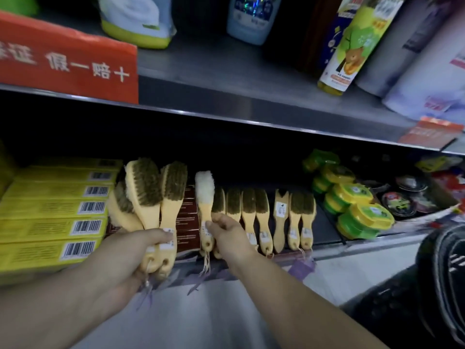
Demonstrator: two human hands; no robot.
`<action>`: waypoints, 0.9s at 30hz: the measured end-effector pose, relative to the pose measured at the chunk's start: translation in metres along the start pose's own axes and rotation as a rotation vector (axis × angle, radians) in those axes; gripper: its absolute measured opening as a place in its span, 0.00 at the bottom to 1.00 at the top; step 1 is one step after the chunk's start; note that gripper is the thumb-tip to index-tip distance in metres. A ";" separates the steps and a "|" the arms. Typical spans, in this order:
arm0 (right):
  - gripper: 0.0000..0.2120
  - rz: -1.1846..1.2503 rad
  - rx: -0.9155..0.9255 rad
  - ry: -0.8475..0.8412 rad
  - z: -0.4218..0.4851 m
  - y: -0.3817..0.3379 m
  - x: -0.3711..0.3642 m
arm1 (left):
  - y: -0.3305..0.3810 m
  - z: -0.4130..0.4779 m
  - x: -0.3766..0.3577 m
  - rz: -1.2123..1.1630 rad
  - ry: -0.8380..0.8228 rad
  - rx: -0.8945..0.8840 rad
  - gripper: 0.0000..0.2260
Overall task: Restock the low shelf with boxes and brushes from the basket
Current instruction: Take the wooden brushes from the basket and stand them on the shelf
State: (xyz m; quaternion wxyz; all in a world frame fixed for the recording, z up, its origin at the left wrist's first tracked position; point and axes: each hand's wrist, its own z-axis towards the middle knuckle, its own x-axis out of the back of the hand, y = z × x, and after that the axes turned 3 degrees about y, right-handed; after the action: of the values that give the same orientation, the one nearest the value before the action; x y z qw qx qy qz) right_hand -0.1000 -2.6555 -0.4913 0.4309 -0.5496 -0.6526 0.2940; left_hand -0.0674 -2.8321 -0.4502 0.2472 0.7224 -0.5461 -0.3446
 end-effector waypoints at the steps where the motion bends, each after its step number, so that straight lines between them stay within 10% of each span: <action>1: 0.16 -0.020 0.024 0.019 0.003 0.000 -0.003 | -0.002 0.002 0.001 0.011 0.006 -0.017 0.13; 14: 0.11 -0.229 0.255 0.229 -0.008 -0.021 0.007 | -0.005 -0.003 -0.031 -0.149 -0.055 -0.016 0.10; 20: 0.11 0.003 0.179 -0.167 -0.031 -0.038 0.009 | -0.005 -0.005 -0.039 -0.137 -0.104 -0.039 0.13; 27: 0.08 0.081 -0.018 0.269 -0.007 -0.017 0.050 | -0.006 0.002 -0.044 -0.146 0.015 -0.008 0.07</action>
State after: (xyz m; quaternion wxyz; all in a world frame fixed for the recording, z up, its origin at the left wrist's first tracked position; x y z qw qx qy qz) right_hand -0.1028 -2.6117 -0.4621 0.4975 -0.6136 -0.5688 0.2289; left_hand -0.0725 -2.7878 -0.4461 0.2281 0.7620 -0.4887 -0.3585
